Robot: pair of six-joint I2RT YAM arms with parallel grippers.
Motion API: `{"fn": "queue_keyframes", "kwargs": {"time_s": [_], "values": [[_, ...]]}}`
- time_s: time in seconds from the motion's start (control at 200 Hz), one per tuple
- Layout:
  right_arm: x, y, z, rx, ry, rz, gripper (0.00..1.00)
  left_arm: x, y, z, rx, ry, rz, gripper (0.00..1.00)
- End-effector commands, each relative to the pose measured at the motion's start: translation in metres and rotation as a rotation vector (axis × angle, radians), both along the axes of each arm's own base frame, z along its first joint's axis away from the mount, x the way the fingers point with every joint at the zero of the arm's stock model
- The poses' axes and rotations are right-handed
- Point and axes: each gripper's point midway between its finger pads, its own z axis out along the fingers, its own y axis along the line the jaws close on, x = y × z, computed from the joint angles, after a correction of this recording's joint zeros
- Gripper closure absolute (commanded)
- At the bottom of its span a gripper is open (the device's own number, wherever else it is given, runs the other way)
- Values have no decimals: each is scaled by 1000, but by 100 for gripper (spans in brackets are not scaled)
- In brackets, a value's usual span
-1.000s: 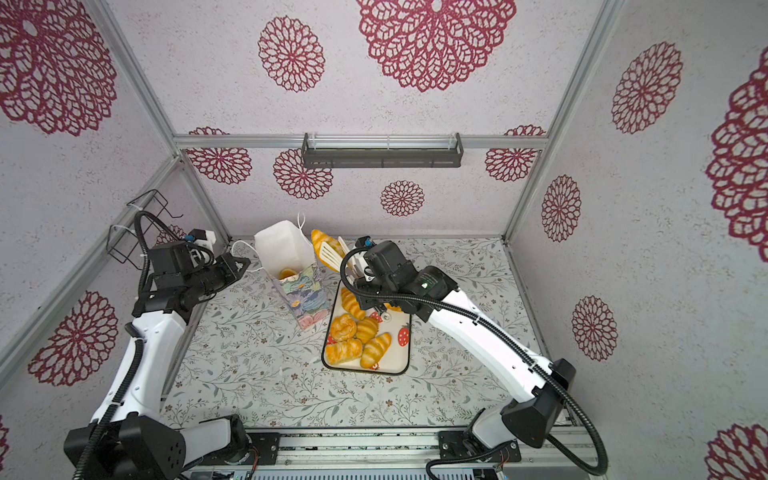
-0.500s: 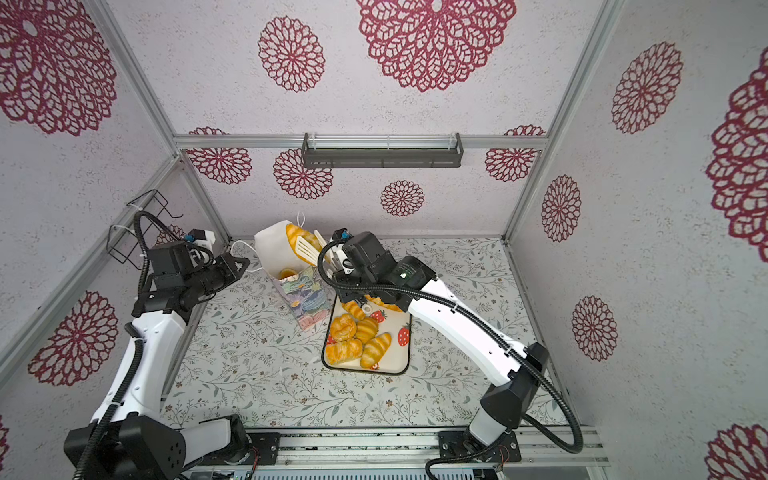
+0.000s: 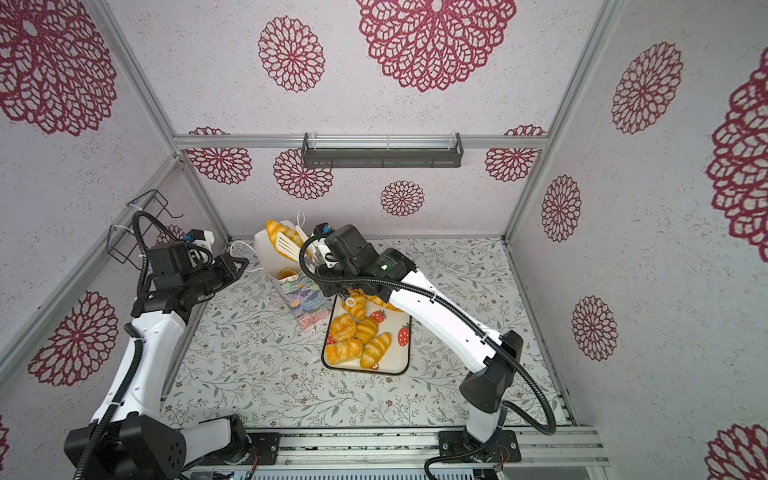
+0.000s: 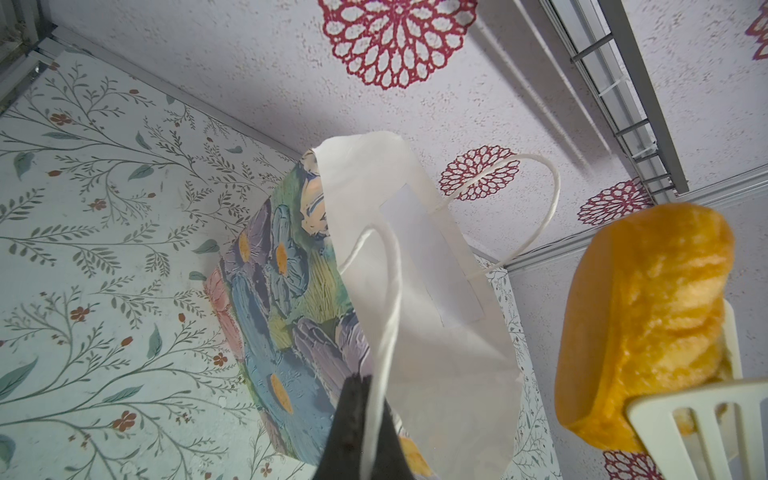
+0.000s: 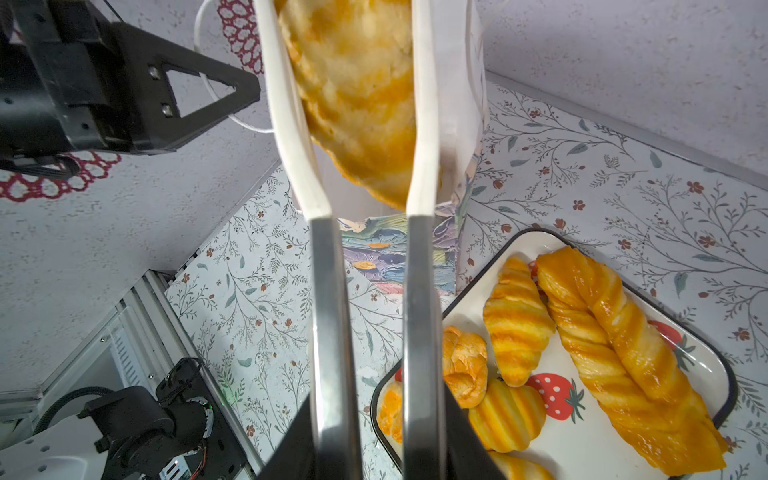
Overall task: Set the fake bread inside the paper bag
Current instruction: 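Lower the tongs into the bag and release the croissant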
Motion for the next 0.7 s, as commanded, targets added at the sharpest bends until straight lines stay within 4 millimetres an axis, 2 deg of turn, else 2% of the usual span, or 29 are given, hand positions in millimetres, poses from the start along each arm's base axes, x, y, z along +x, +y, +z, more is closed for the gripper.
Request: {"fn": "queue_keyframes", "kwargs": {"time_s": [0.0,0.32,0.696], "values": [[2,9,37,86,-79,22,65,-3,2,5,2,-21,9,100],[9,23,24,75,-55,33,59,-4,2,6,4,-25,9,100],[10,25,21,68,-48,35,48,-4,3,6,2,-25,13,100]]}}
